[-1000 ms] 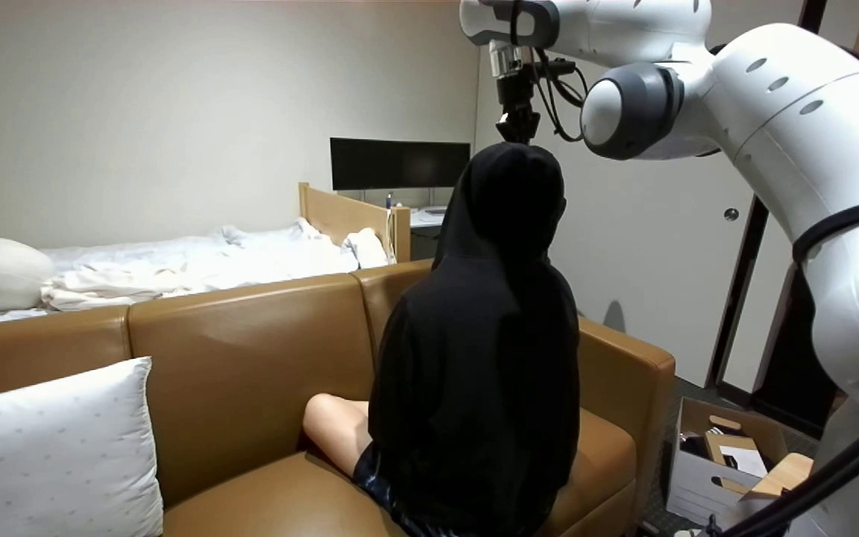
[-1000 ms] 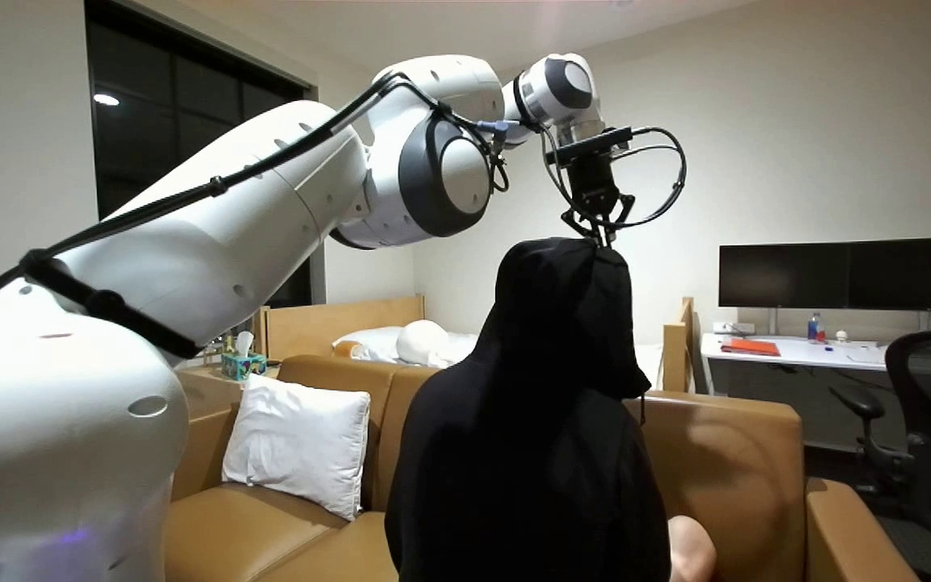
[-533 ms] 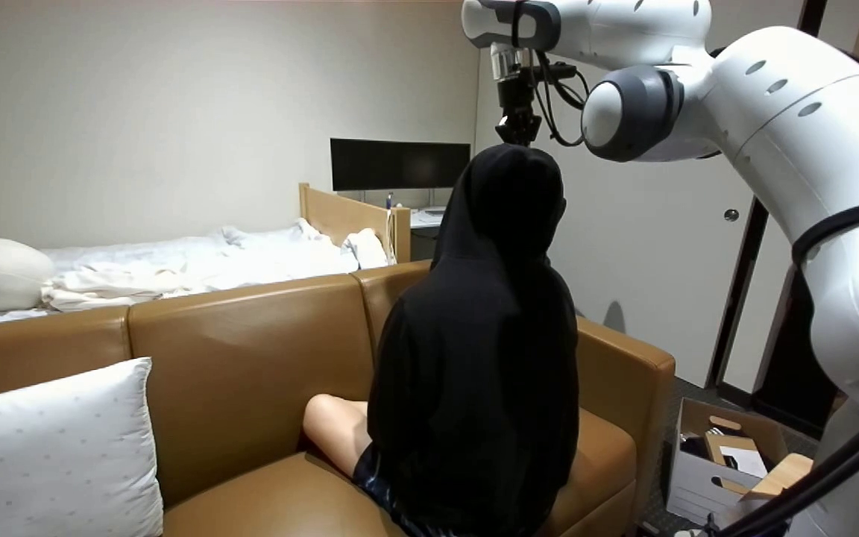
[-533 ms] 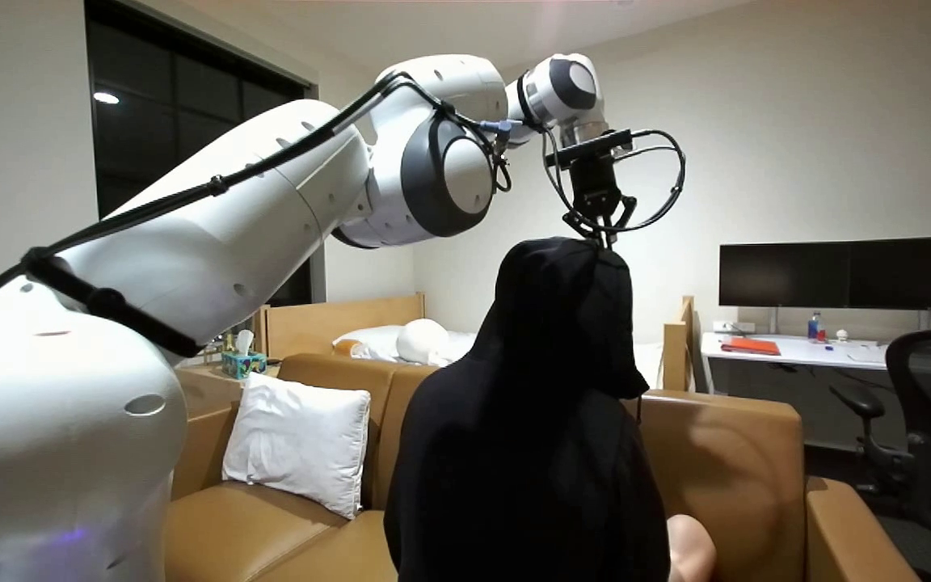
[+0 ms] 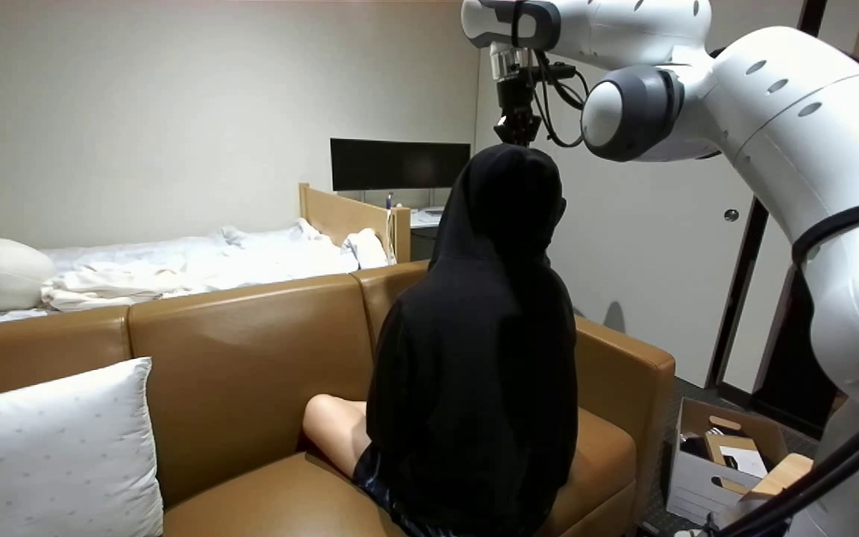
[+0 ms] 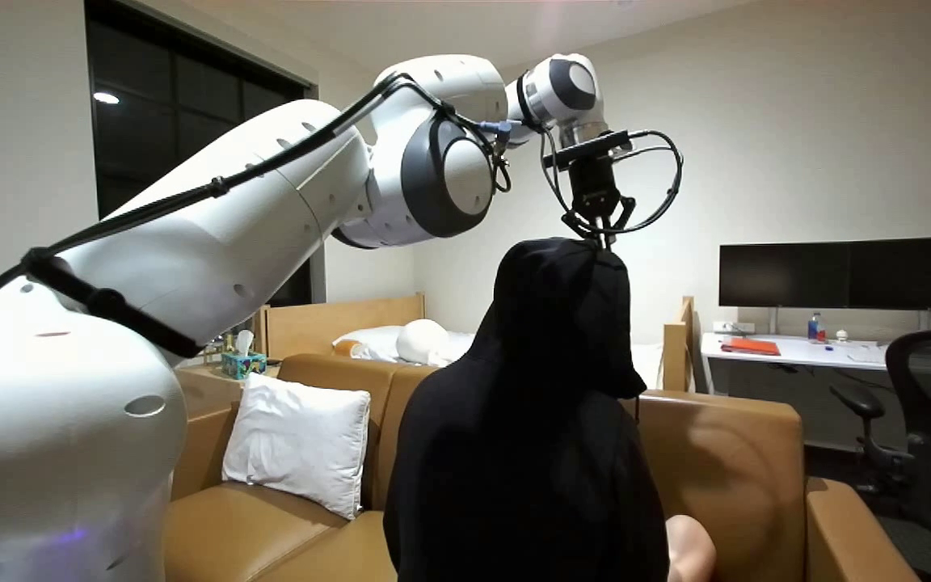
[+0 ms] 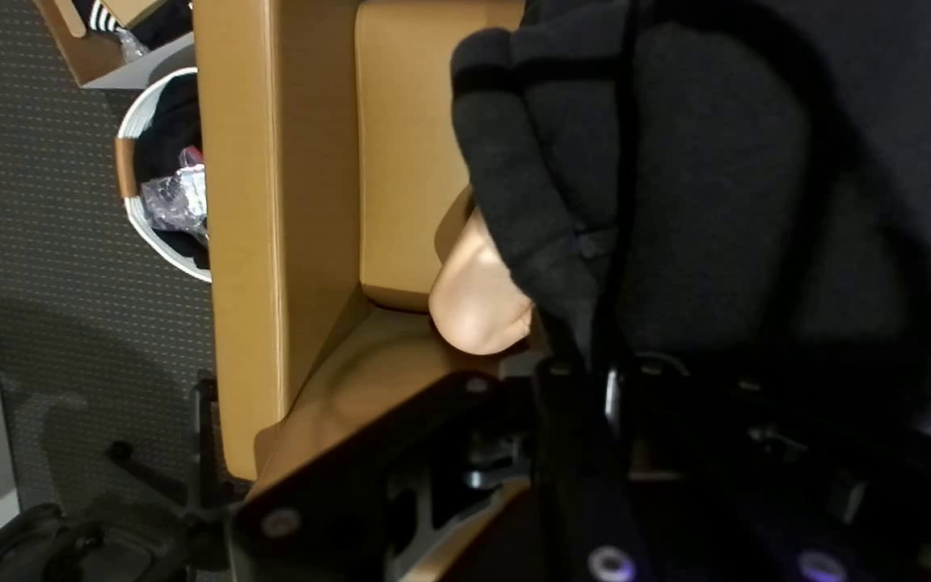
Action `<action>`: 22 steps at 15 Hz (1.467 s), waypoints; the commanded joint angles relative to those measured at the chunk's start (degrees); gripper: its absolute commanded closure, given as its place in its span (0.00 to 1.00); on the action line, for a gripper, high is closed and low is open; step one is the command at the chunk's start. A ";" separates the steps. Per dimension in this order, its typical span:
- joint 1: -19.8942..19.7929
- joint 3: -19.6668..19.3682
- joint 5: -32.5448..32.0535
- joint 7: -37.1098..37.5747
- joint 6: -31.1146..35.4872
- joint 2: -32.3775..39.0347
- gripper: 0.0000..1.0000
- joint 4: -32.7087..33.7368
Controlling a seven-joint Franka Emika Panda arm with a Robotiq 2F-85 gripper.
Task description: Put the hood of the hoodie on the head of the person.
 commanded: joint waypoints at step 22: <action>-6.67 1.41 7.59 9.89 -2.34 -7.49 0.00 -2.18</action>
